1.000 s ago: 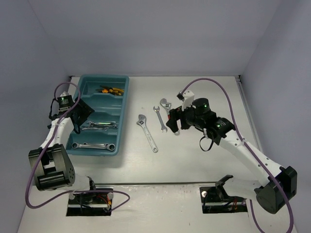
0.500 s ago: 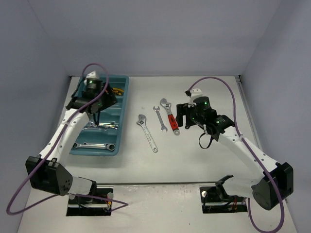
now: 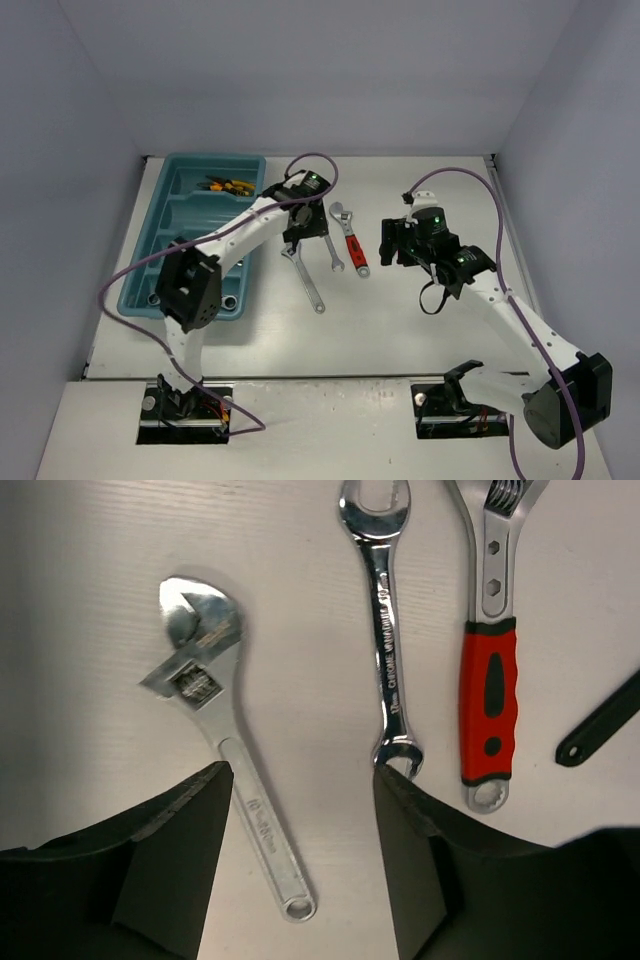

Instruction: Sort the tools into containers

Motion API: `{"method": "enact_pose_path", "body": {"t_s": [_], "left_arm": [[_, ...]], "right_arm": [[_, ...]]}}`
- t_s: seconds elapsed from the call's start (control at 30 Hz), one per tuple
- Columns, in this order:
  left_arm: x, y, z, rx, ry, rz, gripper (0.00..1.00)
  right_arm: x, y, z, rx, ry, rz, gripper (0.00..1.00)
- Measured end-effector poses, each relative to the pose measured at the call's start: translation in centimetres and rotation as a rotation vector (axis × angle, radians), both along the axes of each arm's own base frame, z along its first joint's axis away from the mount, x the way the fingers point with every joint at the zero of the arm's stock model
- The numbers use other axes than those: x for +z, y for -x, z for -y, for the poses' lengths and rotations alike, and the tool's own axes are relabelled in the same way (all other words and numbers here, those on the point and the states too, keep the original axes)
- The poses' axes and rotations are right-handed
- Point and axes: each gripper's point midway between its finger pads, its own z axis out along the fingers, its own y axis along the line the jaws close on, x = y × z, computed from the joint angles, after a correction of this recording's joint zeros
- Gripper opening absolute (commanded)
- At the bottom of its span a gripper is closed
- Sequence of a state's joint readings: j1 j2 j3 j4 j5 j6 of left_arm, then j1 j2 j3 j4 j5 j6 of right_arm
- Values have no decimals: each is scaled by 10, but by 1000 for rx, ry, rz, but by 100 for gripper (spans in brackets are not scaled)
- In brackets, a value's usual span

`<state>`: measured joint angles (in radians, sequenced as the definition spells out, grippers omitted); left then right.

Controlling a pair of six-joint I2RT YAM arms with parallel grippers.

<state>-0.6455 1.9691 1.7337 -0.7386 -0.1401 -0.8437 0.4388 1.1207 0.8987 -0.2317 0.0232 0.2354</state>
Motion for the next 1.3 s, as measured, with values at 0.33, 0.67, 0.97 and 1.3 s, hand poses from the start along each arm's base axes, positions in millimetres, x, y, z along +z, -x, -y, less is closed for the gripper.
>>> {"method": "enact_pose_path", "body": {"t_s": [0.33,0.67,0.97,1.3], "left_arm": [[-56,-21,44,49,9,-75,44],[-87,-35,52,105,-1,-94,29],[-90,-31,55,96,16,-96,4],[-93,41,44,-91,-57,-163,4]], "right_arm": [[-8,16,7,-15,-19,-13,75],[-5,20,4,5,-43,-12,76],[-4,22,4,5,-45,-9,76],[-5,21,9,-13,-34,-10,76]]}}
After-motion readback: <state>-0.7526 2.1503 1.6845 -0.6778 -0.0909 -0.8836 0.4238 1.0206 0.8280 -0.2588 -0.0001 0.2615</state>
